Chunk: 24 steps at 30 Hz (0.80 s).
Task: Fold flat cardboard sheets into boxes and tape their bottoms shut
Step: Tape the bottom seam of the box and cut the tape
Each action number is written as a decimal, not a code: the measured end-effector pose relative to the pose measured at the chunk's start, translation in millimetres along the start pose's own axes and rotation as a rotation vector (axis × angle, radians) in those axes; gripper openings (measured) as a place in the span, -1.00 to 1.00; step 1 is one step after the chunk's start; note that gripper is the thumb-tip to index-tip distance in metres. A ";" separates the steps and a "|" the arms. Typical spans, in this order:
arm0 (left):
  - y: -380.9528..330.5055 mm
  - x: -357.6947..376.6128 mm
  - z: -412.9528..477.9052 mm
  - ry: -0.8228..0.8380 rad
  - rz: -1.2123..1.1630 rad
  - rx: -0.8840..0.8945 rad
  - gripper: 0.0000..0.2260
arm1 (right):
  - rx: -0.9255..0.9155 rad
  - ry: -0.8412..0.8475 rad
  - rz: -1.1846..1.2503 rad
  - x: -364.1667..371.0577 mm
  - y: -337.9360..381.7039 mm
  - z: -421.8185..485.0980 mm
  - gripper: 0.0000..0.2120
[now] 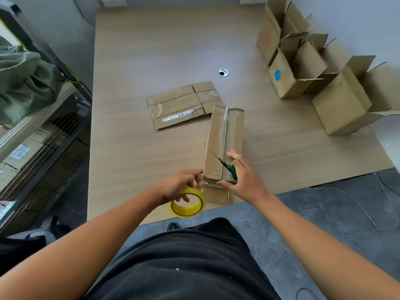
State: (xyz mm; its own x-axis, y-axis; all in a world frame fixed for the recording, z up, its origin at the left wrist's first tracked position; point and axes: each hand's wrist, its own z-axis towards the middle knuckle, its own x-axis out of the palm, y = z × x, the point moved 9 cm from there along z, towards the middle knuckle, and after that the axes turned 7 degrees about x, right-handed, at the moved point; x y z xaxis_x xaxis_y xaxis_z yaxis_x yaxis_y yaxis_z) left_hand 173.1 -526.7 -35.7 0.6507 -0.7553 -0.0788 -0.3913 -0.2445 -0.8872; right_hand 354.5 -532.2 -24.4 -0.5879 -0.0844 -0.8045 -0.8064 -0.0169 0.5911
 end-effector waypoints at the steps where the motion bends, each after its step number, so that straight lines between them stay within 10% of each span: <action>1: -4.7 4.7 1.8 -0.003 0.002 -0.007 -0.82 | -0.004 0.040 0.005 -4.1 -5.4 0.4 -0.52; 15: -168.8 6.2 1.1 -0.327 0.202 0.165 -0.74 | 0.285 0.107 1.068 -123.9 -0.5 3.2 -0.75; 24: -188.3 39.4 34.3 -0.333 0.342 0.189 -0.69 | 0.170 0.098 0.777 -140.6 7.9 14.0 -0.72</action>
State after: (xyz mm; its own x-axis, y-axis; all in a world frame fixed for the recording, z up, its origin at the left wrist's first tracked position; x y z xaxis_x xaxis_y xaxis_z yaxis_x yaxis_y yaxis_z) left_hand 294.8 -489.5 112.6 0.6901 -0.5308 -0.4919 -0.5134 0.1200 -0.8497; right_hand 430.0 -506.5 92.5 -0.9835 -0.0970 -0.1526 -0.1716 0.2346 0.9568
